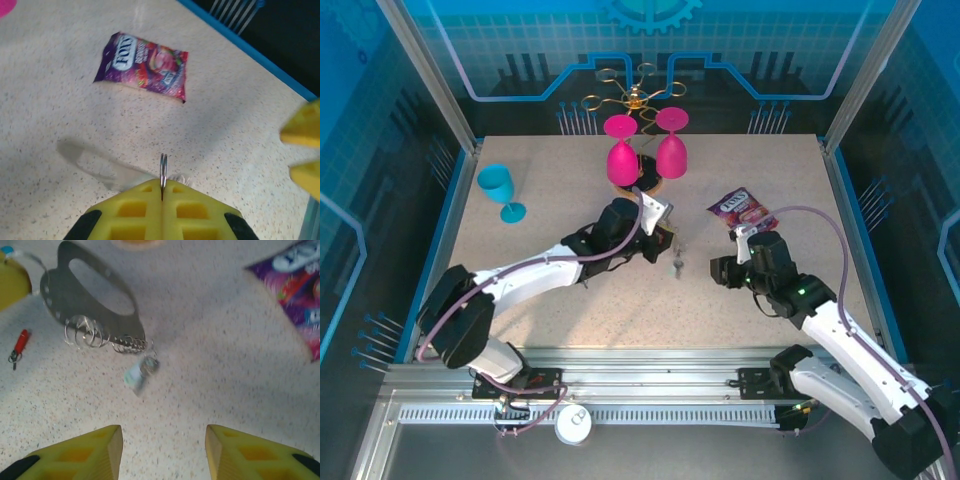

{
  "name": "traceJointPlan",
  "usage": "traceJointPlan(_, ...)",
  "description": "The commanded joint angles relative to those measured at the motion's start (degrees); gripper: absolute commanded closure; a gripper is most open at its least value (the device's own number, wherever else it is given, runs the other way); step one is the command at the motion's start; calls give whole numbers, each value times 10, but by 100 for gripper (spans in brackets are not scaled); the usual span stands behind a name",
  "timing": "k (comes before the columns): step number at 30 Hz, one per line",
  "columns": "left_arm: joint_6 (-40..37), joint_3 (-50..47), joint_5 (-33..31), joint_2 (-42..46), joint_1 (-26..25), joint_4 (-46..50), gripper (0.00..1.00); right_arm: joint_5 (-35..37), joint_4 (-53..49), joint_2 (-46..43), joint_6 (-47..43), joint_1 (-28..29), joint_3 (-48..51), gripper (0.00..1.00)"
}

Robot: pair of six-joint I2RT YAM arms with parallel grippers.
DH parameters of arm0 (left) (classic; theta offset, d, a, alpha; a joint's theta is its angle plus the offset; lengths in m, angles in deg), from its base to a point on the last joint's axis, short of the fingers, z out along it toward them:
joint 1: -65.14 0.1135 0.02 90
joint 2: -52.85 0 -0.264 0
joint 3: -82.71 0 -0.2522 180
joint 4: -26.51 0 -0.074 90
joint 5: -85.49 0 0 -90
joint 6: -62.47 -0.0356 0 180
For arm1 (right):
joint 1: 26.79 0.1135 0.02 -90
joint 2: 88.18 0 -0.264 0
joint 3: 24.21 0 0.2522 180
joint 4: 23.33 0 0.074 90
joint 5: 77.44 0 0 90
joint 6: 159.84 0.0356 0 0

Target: Put the keys on the keyring

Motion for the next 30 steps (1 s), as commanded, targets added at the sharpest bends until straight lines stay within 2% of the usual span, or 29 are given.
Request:
traceJointPlan(1,-132,-48,83,46,-3,-78,100,-27,85,-23,-78,-8,-5,52)
traceJointPlan(6,-223,-123,142,102,-2,-174,100,-133,211,-64,-168,-7,41,53)
traceJointPlan(12,-290,-143,224,127,-1,-179,100,-217,340,-122,-260,2,114,62)
traceJointPlan(19,-365,-159,270,148,3,-187,100,-270,301,-141,-361,26,120,65)
traceJointPlan(24,-430,-159,290,156,6,-177,100,-324,296,-125,-482,47,121,75)
traceJointPlan(30,-487,-156,303,155,7,-156,100,-325,288,-75,-509,50,98,75)
